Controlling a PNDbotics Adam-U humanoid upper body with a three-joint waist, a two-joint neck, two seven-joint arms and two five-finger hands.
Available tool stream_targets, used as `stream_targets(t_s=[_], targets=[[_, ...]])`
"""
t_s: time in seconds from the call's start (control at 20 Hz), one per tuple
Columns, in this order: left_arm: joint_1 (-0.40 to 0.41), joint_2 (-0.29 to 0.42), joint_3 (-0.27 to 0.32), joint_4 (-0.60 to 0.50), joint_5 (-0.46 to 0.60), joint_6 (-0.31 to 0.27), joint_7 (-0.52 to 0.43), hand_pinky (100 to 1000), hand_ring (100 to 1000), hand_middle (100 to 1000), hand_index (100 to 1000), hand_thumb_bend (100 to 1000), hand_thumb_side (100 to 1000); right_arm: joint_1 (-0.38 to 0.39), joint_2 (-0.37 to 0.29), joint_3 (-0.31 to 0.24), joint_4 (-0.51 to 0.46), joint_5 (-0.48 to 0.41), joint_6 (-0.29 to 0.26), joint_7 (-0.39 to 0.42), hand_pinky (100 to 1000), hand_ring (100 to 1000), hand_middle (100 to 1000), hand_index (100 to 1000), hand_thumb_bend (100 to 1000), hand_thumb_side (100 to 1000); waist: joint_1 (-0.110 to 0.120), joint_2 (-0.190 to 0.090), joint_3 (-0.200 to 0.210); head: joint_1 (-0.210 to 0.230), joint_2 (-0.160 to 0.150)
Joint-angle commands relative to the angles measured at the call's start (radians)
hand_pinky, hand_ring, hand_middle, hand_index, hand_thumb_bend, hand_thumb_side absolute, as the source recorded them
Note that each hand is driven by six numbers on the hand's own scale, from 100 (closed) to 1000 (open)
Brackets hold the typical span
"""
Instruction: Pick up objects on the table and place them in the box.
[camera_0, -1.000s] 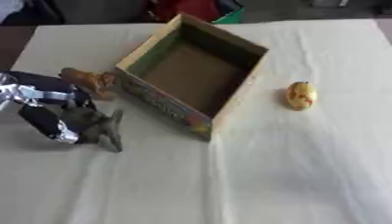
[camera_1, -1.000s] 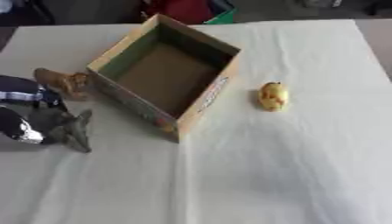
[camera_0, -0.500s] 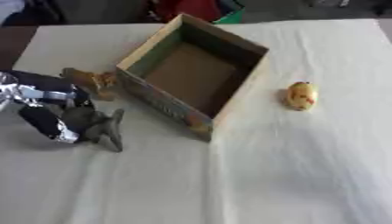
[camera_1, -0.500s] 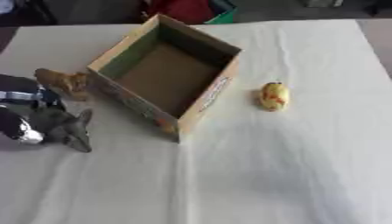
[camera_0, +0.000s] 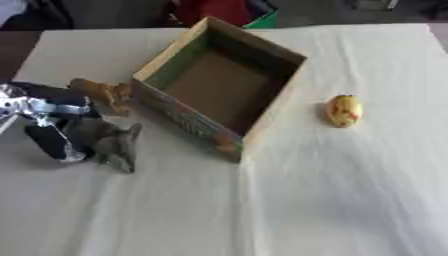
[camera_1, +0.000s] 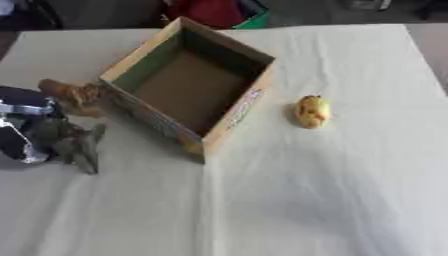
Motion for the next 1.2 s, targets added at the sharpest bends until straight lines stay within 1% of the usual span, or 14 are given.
stream_targets(t_s=[0.05, 0.15, 0.2, 0.35, 0.4, 0.55, 0.6, 0.8, 0.85, 1.2], targets=[[-0.017, 0.020, 0.002, -0.009, 0.031, 0.013, 0.000, 407, 465, 425, 421, 100, 276, -0.002, -0.011, -0.013, -0.020, -0.006, 0.004, -0.001, 704, 1000, 586, 829, 100, 958, 0.000, -0.016, -0.001, 0.004, -0.010], [-0.015, 0.020, 0.004, -0.012, 0.044, 0.020, 0.000, 394, 446, 392, 374, 100, 283, -0.001, -0.011, -0.012, -0.020, -0.005, 0.006, -0.001, 705, 1000, 585, 829, 100, 959, 0.000, -0.016, 0.000, 0.003, -0.009], [-0.015, 0.019, 0.007, -0.015, 0.049, 0.026, 0.002, 383, 420, 348, 324, 100, 286, 0.000, -0.011, -0.012, -0.020, -0.004, 0.007, -0.001, 705, 1000, 585, 829, 100, 959, 0.000, -0.016, 0.000, 0.004, -0.009], [-0.018, 0.021, 0.024, -0.038, 0.050, 0.043, 0.023, 361, 395, 309, 279, 100, 290, 0.002, -0.009, -0.013, -0.020, -0.003, 0.009, -0.001, 705, 1000, 584, 829, 100, 960, -0.001, -0.017, 0.002, 0.002, -0.007], [-0.019, 0.021, 0.030, -0.047, 0.053, 0.050, 0.034, 347, 370, 284, 243, 100, 290, 0.002, -0.009, -0.013, -0.020, -0.003, 0.010, -0.001, 705, 1000, 584, 829, 100, 961, -0.001, -0.018, 0.002, 0.002, -0.005], [-0.022, 0.024, 0.043, -0.071, 0.056, 0.073, 0.062, 331, 336, 253, 199, 100, 294, 0.004, -0.008, -0.014, -0.020, -0.005, 0.011, -0.003, 705, 1000, 584, 828, 100, 961, -0.002, -0.021, 0.004, 0.001, -0.002], [-0.022, 0.025, 0.046, -0.078, 0.057, 0.081, 0.068, 321, 315, 224, 182, 100, 302, 0.004, -0.008, -0.014, -0.020, -0.005, 0.012, -0.003, 706, 1000, 584, 827, 100, 962, -0.002, -0.022, 0.005, 0.000, -0.001], [-0.021, 0.029, 0.053, -0.106, 0.066, 0.099, 0.080, 311, 296, 198, 168, 100, 312, 0.004, -0.007, -0.013, -0.020, -0.013, 0.018, -0.003, 706, 1000, 584, 828, 100, 962, -0.003, -0.026, 0.007, -0.004, 0.003], [-0.021, 0.031, 0.054, -0.112, 0.066, 0.102, 0.080, 298, 283, 180, 152, 100, 319, 0.004, -0.007, -0.014, -0.020, -0.015, 0.018, -0.004, 706, 1000, 583, 827, 100, 960, -0.003, -0.027, 0.007, -0.004, 0.004], [-0.011, 0.041, 0.089, -0.174, 0.095, 0.113, 0.093, 288, 253, 144, 133, 100, 324, 0.006, -0.006, -0.018, -0.020, -0.023, 0.021, -0.009, 706, 1000, 584, 827, 100, 960, -0.007, -0.036, 0.011, -0.010, 0.003]])
